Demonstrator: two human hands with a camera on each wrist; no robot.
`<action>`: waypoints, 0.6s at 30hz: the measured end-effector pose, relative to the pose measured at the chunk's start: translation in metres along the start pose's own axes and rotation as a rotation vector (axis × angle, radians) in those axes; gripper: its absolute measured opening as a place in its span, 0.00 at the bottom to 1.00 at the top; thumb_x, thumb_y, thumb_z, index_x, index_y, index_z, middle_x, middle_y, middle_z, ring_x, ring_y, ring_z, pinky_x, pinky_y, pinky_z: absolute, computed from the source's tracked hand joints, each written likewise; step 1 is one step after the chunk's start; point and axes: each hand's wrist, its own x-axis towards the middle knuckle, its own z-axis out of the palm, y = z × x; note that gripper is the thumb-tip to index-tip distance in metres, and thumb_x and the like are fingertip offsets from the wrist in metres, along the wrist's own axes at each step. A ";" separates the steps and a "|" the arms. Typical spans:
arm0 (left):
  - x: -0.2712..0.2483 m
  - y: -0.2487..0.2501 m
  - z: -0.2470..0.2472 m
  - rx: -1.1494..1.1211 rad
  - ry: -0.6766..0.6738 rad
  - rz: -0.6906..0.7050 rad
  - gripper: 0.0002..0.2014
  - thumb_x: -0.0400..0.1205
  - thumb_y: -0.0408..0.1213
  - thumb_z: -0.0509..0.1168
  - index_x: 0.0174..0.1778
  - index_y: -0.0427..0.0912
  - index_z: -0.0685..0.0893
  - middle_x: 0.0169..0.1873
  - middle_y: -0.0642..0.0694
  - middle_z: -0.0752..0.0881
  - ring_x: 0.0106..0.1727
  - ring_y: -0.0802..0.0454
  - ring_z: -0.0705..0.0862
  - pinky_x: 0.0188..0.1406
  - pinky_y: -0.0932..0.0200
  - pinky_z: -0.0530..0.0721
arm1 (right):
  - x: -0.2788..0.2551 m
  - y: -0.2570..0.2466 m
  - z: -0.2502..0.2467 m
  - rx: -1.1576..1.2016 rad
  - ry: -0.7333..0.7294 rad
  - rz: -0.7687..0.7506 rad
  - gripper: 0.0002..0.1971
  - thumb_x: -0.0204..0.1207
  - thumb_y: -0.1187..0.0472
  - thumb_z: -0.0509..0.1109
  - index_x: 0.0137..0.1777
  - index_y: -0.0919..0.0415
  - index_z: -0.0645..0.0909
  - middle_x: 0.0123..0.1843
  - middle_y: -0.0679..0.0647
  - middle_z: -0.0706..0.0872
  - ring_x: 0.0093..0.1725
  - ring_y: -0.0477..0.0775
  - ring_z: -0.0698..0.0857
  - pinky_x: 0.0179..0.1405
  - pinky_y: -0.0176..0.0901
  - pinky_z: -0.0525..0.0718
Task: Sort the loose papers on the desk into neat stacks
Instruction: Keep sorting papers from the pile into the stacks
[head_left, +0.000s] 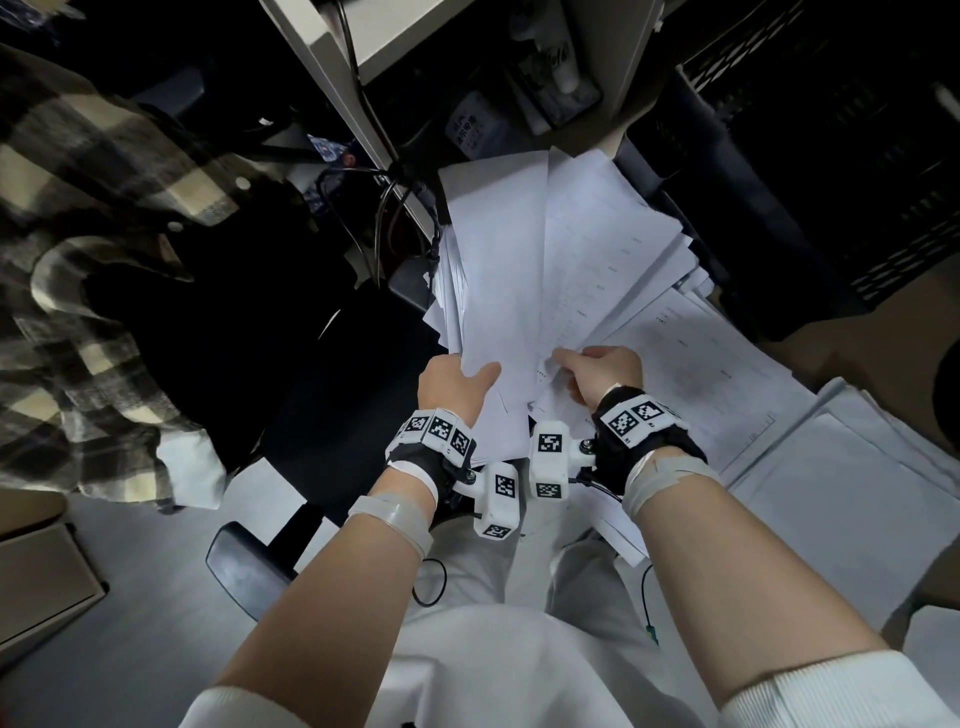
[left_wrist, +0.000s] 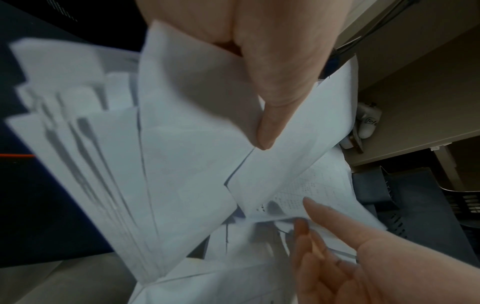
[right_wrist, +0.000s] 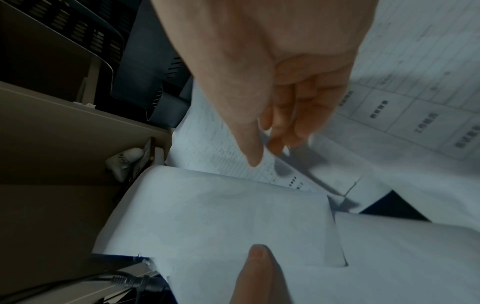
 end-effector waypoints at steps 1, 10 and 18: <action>0.000 0.000 0.000 0.004 0.000 0.000 0.16 0.78 0.45 0.73 0.45 0.32 0.89 0.42 0.43 0.91 0.44 0.45 0.88 0.42 0.54 0.85 | -0.002 -0.001 0.001 0.037 -0.006 -0.019 0.13 0.65 0.54 0.83 0.32 0.58 0.82 0.32 0.57 0.88 0.30 0.57 0.84 0.42 0.55 0.89; -0.005 0.001 -0.008 -0.015 0.008 -0.013 0.14 0.79 0.44 0.74 0.47 0.35 0.90 0.40 0.48 0.90 0.41 0.49 0.87 0.38 0.61 0.78 | 0.001 -0.007 0.001 -0.020 0.017 -0.045 0.15 0.67 0.52 0.80 0.35 0.61 0.79 0.32 0.59 0.90 0.35 0.62 0.91 0.43 0.52 0.91; -0.012 0.011 -0.008 0.025 0.065 -0.013 0.11 0.78 0.42 0.71 0.37 0.37 0.87 0.33 0.50 0.87 0.37 0.47 0.85 0.37 0.56 0.84 | -0.013 -0.011 -0.024 -0.031 0.337 -0.162 0.07 0.80 0.61 0.62 0.50 0.63 0.80 0.46 0.60 0.85 0.38 0.60 0.80 0.38 0.42 0.68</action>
